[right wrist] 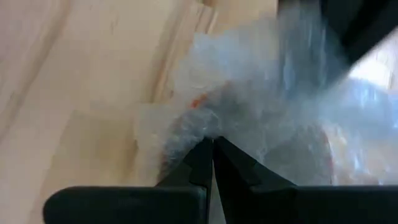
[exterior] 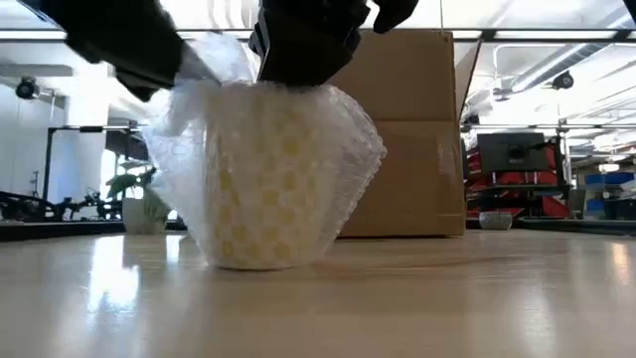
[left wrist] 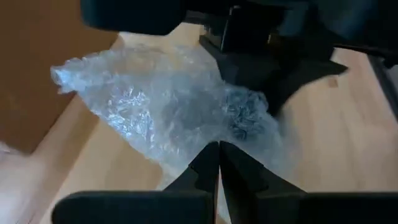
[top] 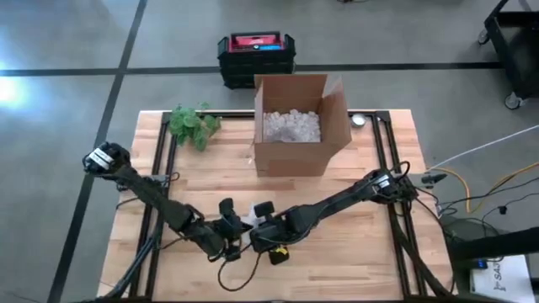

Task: Wrap mug
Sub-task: Wrap the yellow mug with bubble wrap

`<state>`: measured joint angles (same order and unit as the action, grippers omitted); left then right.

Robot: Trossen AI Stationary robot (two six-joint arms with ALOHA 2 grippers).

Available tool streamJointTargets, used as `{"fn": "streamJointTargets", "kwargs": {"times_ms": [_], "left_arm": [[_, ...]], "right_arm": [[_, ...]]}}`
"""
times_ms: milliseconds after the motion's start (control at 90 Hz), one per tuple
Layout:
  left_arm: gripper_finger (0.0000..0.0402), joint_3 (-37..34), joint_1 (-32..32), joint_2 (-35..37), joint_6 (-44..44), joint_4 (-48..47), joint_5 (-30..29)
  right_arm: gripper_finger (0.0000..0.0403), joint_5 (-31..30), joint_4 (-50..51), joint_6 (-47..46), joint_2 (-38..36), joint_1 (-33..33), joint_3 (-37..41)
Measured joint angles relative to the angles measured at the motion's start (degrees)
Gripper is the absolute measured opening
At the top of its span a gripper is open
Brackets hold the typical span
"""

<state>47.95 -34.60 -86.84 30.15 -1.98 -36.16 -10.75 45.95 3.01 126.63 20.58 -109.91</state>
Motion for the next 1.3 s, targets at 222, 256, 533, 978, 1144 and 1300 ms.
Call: {"fn": "streamJointTargets", "kwargs": {"times_ms": [222, 256, 533, 978, 1144, 1300], "left_arm": [[0.0000, 0.5, 2.0, -4.3, -1.3, 2.9, 2.1], [0.0000, 0.5, 2.1, -4.7, -1.3, 3.0, 2.2], [0.0000, 0.4, 2.1, -5.6, -1.1, 3.7, 2.6], [0.0000, 0.3, 2.1, -4.8, -2.0, 4.4, 3.2], [0.0000, 0.3, 2.1, -4.7, -2.6, 4.4, 3.6], [0.0000, 0.3, 2.1, -4.2, -2.5, 4.7, 3.7]], "right_arm": [[0.0002, 0.2, 1.4, 0.0, -0.3, 0.1, -0.8], [0.0002, 0.3, 2.5, 0.0, -0.4, 0.1, -1.6], [0.0002, -0.5, 17.7, 0.4, -3.3, 0.4, -12.9], [0.0002, -2.5, 9.9, 1.3, -2.2, -3.1, -6.0], [0.0002, 1.6, 1.0, -0.4, -2.5, -2.3, 0.8], [0.0002, 2.7, -6.1, -2.2, -2.8, -2.3, 6.9]]}}
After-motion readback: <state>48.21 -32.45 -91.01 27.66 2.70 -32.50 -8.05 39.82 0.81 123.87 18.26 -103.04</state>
